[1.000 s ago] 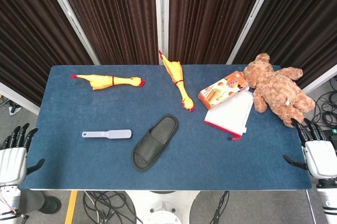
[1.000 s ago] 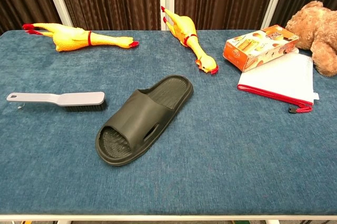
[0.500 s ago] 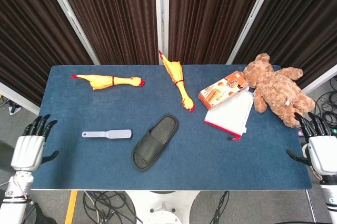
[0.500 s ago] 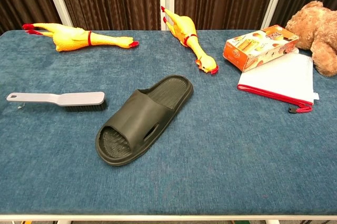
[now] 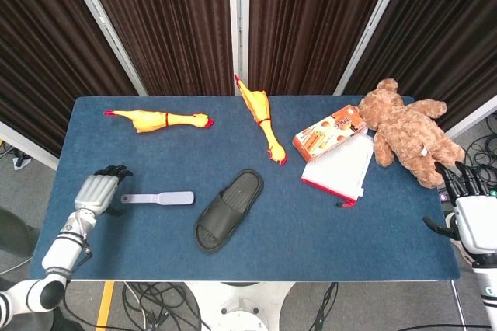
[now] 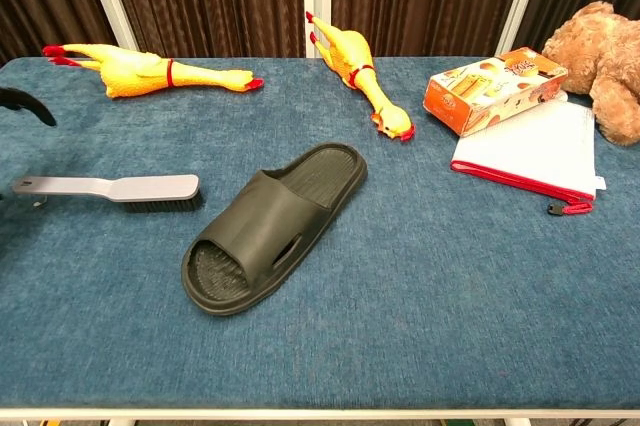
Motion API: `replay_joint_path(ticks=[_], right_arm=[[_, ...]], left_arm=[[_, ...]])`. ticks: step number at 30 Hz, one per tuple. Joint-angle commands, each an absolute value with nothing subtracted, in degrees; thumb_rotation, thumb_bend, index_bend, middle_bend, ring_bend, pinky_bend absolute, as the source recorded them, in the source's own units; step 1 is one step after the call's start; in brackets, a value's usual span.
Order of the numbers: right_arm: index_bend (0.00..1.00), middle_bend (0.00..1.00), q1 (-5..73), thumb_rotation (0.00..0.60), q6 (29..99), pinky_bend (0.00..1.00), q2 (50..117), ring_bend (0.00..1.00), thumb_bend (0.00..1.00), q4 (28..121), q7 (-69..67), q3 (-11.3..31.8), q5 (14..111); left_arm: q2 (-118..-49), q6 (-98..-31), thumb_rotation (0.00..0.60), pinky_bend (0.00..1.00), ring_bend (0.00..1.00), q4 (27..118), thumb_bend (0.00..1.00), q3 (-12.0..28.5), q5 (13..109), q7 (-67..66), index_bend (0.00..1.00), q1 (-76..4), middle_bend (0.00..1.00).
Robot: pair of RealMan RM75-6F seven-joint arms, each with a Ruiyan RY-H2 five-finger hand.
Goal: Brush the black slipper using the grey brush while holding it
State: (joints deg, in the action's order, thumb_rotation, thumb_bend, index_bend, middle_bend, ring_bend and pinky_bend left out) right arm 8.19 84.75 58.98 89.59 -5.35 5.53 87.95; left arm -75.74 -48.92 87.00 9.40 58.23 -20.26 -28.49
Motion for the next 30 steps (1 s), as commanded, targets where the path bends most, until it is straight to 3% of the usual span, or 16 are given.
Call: replay_joint_path(ticks=[1,4,30], right_arm=[[0.03,0.19,8.1,0.6,84.6,0.09,59.2,0.03,0.0,89.2,-5.6,5.4,87.8],[0.03,0.19,8.1,0.6,84.5,0.09,59.5,0.03,0.0,88.9,-6.0,5.3,87.7],[0.04,0.18,7.5,0.6,85.2,0.08,60.8,0.03,0.0,86.5,-7.4,5.3,87.2]], left_arm=[[-79.1,-47.1,0.6,0.31,0.28,83.7,0.19,9.6,53.8,-22.8,0.37,-31.4,0.37],[-79.9,-45.7,0.6,0.37,0.36,83.1,0.19,9.2,50.8,-23.3,0.42,-32.5,0.45],[-82.0,-40.7,0.6,0.51,0.49,81.9,0.21,5.8,45.6,-18.5,0.52,-37.7,0.59]])
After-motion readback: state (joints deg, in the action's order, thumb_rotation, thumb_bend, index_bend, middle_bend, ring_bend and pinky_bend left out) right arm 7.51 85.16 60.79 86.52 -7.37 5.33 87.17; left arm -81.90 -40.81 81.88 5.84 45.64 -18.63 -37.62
